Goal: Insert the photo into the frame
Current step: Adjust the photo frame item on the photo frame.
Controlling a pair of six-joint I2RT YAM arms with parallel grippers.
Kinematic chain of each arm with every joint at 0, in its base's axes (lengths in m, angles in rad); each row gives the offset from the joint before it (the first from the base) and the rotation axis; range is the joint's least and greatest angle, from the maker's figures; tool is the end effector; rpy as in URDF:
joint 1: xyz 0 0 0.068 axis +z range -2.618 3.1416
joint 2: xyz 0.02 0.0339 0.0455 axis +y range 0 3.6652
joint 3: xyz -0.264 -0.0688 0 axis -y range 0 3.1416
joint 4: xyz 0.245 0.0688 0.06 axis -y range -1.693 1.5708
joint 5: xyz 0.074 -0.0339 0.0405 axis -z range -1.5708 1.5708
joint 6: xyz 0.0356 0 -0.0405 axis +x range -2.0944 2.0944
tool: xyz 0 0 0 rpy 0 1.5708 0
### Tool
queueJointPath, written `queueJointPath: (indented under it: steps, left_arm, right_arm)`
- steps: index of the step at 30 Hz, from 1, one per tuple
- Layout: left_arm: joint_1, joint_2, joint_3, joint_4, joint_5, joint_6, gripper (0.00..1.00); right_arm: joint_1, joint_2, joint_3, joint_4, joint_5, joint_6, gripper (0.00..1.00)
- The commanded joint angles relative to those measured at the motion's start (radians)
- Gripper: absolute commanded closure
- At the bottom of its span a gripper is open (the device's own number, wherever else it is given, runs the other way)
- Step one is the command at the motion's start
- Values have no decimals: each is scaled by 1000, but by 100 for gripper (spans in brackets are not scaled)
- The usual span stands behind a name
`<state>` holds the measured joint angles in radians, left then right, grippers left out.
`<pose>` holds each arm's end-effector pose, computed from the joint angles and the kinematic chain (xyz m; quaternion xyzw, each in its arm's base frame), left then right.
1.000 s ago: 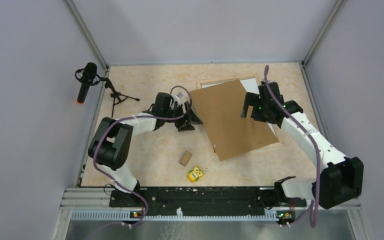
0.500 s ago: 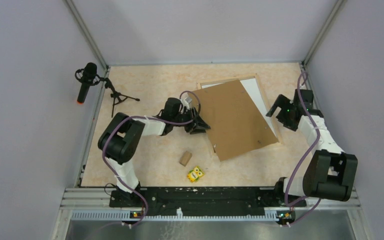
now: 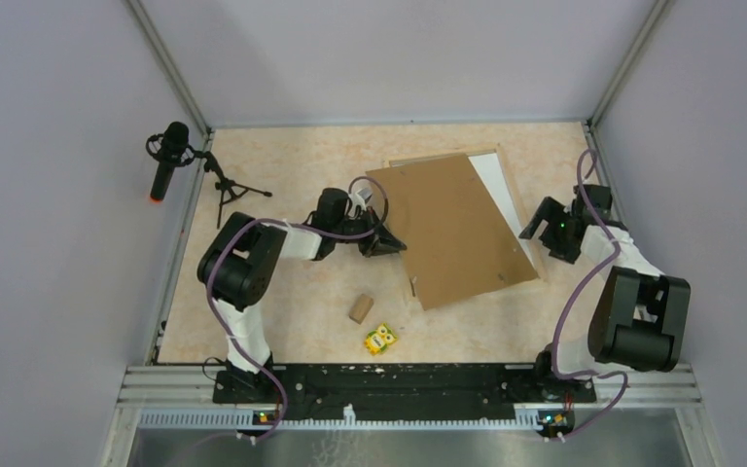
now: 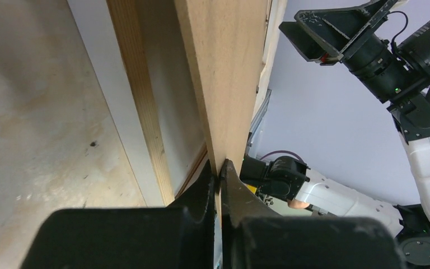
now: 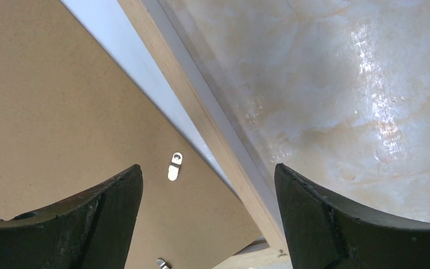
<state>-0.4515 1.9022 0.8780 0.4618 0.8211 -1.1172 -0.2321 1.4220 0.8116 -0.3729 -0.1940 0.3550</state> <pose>0.3194 -0.1838 0.1326 -0.0801 0.8217 -0.5602 0.0667 0.2706 -0.0569 0.1926 0.2488 0.9200 0.1102 0.2819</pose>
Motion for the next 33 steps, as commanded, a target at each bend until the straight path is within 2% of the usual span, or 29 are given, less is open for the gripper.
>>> queueJointPath:
  steps: [1,4,9,16,23,28,33]
  left_arm:
    - [48,-53,51,-139,-6,147,100]
    - [56,-62,103,-250,-4,223,100]
    - [57,-103,131,-292,-18,273,100]
    - [60,-159,258,-403,-39,354,100]
    - [61,-131,407,-556,36,422,100]
    - [71,-80,446,-601,74,493,100]
    - [80,21,494,-623,139,484,100]
  right_arm:
    - [-12,38,-7,67,-31,-27,16]
    - [-11,77,-8,82,-60,-27,22]
    - [-11,129,-13,105,-105,-31,46]
    - [-9,146,-20,120,-103,-39,63]
    - [9,170,-28,134,-112,-50,77]
    - [10,174,-32,142,-113,-50,80]
    - [10,167,-32,147,-123,-50,85]
